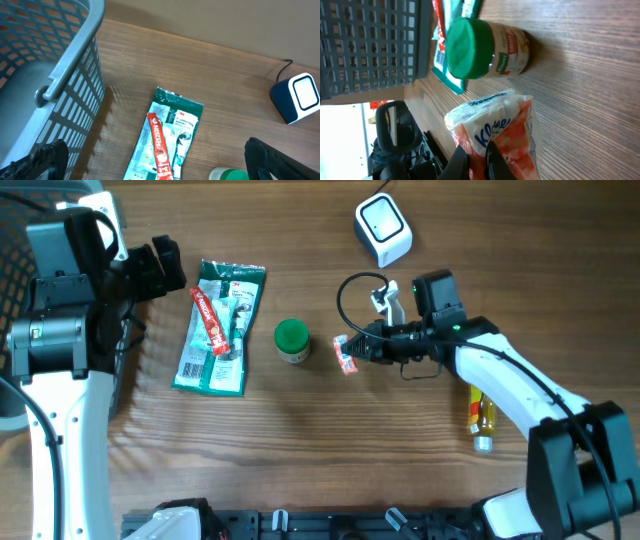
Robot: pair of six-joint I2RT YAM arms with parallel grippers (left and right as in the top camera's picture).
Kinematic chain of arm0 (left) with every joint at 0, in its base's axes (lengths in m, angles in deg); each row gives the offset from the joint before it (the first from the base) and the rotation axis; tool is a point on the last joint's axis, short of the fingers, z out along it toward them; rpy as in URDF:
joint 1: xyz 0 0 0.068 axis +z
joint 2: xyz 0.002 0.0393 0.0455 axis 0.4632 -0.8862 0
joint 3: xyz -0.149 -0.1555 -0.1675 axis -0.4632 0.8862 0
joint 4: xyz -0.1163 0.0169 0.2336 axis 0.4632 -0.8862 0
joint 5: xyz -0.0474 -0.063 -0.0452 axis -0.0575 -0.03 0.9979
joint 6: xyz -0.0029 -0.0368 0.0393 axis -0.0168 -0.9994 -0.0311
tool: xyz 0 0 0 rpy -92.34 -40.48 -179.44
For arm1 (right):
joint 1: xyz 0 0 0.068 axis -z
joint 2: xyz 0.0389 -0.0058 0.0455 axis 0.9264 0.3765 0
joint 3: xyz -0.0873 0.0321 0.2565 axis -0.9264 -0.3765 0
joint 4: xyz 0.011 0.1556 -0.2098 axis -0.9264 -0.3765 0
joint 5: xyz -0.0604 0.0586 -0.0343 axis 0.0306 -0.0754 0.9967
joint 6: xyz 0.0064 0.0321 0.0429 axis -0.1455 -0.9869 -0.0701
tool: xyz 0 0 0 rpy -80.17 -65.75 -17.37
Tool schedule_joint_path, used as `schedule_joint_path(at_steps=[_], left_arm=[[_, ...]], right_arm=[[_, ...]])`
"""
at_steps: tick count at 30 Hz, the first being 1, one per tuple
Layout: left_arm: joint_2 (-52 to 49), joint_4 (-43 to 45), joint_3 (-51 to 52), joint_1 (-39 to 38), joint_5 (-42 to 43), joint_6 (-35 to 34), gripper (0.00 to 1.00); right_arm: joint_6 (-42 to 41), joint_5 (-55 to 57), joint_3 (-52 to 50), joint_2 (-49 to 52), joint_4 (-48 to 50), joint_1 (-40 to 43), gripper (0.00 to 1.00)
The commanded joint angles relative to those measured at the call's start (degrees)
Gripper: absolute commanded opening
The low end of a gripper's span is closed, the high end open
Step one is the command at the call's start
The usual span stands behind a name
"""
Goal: Scan the item barcode
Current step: 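Lift the Kleenex pack with the right gripper and hold it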
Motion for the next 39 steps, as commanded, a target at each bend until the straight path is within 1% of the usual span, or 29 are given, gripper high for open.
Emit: schedule_joint_path(at_steps=[1,5,16,22,27,39], left_arm=[[-0.09,0.11,-0.48,0.15,-0.33,0.48,1.00],[-0.09,0.11,-0.48,0.15,-0.33,0.48,1.00],[-0.09,0.09,-0.48,0.15,-0.33,0.46,1.00],[-0.09,0.11,-0.48,0.15,-0.33,0.48,1.00],[-0.09,0.11,-0.48,0.15,-0.33,0.46,1.00],[-0.09,0.11,-0.48,0.15,-0.33,0.48,1.00]], right_arm=[[1.51,-2.36,-0.55,2.67,0.98,0.09,0.04],[1.40,-9.33,-0.57,5.44,4.76,1.14,0.04],[1.53,-9.07,-0.59,7.28,4.72,2.12,0.04],[1.07,-7.52,-1.14,10.80,5.40,2.12,0.04],[-0.42,-2.91,-1.33,13.22,5.40,2.12,0.04],[-0.55,6.29,-1.33,13.29,4.94,2.12,0.05]])
